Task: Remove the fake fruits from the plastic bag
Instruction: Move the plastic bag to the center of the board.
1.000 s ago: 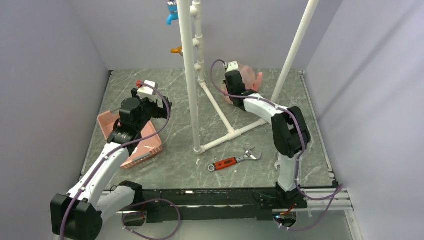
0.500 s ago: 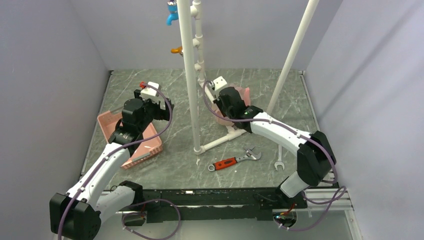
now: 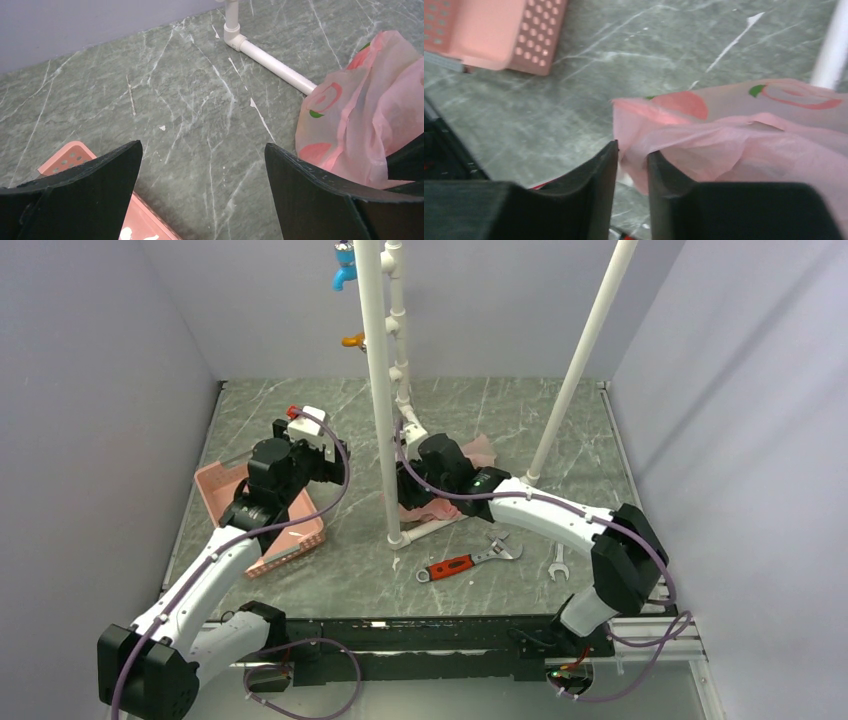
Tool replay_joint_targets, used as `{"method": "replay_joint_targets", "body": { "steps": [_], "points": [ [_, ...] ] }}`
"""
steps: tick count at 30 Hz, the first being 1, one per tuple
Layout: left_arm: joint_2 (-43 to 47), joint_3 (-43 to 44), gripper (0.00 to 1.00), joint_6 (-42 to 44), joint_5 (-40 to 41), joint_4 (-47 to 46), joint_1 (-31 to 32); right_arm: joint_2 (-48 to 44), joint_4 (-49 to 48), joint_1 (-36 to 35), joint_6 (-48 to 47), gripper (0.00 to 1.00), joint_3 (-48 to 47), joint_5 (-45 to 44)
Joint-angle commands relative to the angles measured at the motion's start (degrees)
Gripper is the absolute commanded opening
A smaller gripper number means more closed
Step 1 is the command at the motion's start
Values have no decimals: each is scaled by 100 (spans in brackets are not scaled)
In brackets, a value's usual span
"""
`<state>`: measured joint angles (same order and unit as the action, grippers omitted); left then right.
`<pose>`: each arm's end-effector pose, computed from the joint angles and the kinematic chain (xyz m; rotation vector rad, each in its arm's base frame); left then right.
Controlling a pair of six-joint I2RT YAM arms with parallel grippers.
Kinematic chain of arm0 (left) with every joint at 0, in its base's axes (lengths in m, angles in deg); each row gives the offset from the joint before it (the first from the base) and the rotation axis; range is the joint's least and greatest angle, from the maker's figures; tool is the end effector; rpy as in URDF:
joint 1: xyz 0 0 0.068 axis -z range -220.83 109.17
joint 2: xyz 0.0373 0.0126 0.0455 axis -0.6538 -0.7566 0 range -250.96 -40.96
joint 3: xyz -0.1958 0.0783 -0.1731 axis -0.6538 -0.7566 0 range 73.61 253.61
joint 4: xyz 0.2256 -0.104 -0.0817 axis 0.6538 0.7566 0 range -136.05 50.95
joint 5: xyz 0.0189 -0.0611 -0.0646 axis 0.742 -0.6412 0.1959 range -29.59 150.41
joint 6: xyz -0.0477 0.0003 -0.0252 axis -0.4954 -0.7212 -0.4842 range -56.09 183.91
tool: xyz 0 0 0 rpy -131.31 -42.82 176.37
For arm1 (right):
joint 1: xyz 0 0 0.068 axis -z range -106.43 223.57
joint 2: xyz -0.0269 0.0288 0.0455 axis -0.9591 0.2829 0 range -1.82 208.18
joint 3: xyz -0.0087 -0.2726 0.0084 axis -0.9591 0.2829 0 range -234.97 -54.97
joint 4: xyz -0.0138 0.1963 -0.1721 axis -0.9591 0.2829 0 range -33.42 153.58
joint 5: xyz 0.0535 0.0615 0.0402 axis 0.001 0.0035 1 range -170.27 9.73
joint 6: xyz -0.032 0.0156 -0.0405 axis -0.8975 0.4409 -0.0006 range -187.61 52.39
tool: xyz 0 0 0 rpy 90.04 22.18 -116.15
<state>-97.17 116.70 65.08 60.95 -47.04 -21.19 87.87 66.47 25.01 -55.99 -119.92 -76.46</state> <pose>0.2192 -0.0777 0.3127 0.3163 1.7598 -0.2236 0.2341 0.2687 0.2673 -0.7507 2.1240 0.6573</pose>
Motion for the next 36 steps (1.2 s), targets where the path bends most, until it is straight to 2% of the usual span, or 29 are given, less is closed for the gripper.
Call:
{"method": "replay_joint_targets", "body": {
  "steps": [1, 6, 11, 15, 18, 20, 22, 25, 27, 29, 36],
  "points": [
    [41, 272, 99, 153, 78, -8, 87, -615, -445, -12, 558, 45, 8, 605],
    [18, 281, 99, 213, 56, 27, 217, -1777, -239, -7, 487, 62, 341, 169],
    [-36, 384, 99, 210, -1, 86, 242, -2960, -103, 86, 658, 72, 1184, -1271],
    [-30, 368, 99, 182, -117, 89, 251, -3881, 15, 310, 1026, 76, 1837, -2256],
    [-60, 390, 99, 167, -202, 91, 263, -4392, 161, 613, 1472, 74, 2309, -3020],
    [-96, 407, 99, 162, -245, 91, 277, -4535, 148, 1110, 1646, 66, 2545, -2733],
    [-130, 427, 99, 164, -272, 90, 298, -4409, 38, 1769, 1722, 61, 2696, -1910],
    [-183, 480, 99, 173, -299, 234, 325, -3778, -254, 2768, 1762, 62, 2756, -260],
    [-197, 498, 99, 188, -282, 298, 350, -3237, -439, 3123, 1790, 67, 2702, 774],
    [-200, 482, 99, 230, -257, 304, 392, -2798, -656, 3213, 1773, 68, 2656, 1378],
    [-302, 550, 99, 252, -407, 343, 448, -1682, -1501, 3221, 1930, 67, 2680, 2357]
  ]
}}
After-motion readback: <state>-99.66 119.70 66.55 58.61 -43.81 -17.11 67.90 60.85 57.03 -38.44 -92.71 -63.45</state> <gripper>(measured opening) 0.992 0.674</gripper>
